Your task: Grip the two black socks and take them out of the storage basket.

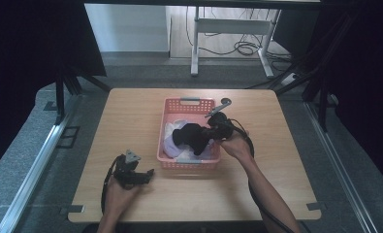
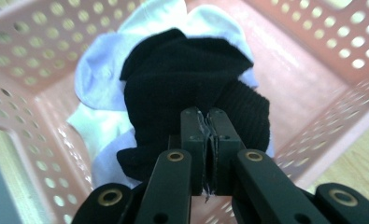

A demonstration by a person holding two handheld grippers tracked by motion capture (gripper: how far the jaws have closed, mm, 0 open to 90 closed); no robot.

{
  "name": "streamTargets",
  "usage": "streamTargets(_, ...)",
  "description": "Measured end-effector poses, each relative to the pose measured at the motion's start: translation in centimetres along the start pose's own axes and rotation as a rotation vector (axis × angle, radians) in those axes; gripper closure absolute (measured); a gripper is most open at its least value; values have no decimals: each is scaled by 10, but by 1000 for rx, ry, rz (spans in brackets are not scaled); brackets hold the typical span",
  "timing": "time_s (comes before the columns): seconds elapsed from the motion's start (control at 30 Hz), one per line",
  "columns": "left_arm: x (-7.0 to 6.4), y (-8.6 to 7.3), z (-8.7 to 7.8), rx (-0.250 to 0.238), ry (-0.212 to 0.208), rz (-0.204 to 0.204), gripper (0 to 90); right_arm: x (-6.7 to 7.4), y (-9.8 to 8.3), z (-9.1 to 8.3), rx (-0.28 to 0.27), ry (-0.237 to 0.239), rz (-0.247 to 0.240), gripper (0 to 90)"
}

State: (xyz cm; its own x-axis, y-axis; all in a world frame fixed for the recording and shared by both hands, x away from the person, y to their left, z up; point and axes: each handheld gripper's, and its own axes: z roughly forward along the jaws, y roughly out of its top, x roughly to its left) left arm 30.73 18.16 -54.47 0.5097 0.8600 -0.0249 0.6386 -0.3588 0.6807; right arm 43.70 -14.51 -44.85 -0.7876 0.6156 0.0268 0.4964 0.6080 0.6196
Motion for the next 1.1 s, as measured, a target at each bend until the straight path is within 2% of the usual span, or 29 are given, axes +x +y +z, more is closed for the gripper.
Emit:
streamTargets(0.27, 0, 0, 0, 0, 0, 0, 122, 0, 7, -20, -62, 20, 8, 871)
streamTargets(0.57, 0, 0, 0, 0, 0, 0, 121, 1, 21, -43, -134, 19, 7, 873)
streamTargets(1.1, 0, 0, 0, -3, 1, 3, 121, -1, 36, -71, -207, -5, 7, 875)
